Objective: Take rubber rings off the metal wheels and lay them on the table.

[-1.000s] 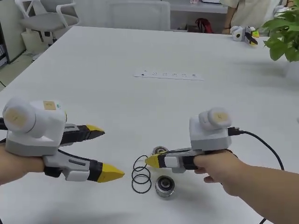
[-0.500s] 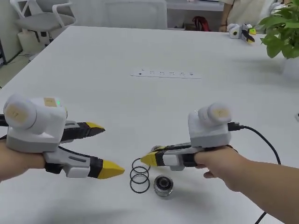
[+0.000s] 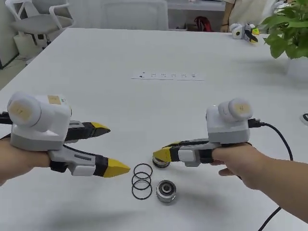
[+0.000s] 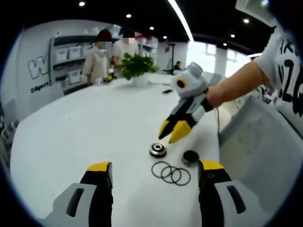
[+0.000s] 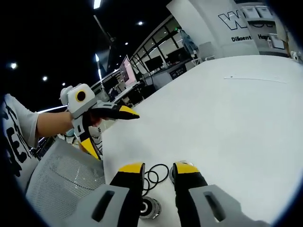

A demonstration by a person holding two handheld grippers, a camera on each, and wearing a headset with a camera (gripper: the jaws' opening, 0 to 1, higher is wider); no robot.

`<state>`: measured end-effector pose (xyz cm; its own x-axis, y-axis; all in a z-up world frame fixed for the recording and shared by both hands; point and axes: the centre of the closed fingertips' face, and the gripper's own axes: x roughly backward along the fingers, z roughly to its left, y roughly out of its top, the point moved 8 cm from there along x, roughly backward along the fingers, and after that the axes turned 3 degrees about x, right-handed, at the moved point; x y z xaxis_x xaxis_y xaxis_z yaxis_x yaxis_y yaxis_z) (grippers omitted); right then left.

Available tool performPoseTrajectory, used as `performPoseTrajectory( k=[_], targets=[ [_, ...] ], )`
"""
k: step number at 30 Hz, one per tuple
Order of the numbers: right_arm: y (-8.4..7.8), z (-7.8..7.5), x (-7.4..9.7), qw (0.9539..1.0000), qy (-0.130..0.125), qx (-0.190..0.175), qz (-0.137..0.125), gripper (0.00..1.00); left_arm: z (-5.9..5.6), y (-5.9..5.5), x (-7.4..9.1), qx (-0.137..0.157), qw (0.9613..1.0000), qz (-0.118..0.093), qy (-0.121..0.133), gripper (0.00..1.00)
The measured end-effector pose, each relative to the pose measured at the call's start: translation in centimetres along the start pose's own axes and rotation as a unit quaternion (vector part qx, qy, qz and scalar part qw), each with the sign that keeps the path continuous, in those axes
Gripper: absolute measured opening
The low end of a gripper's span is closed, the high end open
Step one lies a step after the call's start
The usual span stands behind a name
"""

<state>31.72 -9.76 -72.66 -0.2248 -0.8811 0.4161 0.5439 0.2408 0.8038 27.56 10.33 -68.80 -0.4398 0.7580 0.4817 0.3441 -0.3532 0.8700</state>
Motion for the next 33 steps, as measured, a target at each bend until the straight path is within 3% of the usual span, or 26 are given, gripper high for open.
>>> performPoseTrajectory(
  k=[10,16,26,33],
  targets=[
    [-0.5,-1.3,1.1,0.9998,-0.021,-0.002,-0.005,0.22,0.2,0.3,-1.4,0.006,1.0000,-0.002,-0.007,0.72],
    [-1.0,-1.8,1.4,0.9995,-0.029,0.008,0.006,0.23,0.3,0.4,-2.1,0.005,1.0000,-0.002,-0.007,0.70],
    [-2.3,-2.7,1.4,0.9983,-0.040,0.035,0.026,0.21,0.6,0.3,-3.3,0.005,0.9999,0.001,-0.010,0.65],
    [-2.9,-2.6,1.2,0.9959,-0.040,0.072,0.038,0.20,0.5,0.0,-4.3,0.008,0.9998,0.009,-0.016,0.61]
  ],
)
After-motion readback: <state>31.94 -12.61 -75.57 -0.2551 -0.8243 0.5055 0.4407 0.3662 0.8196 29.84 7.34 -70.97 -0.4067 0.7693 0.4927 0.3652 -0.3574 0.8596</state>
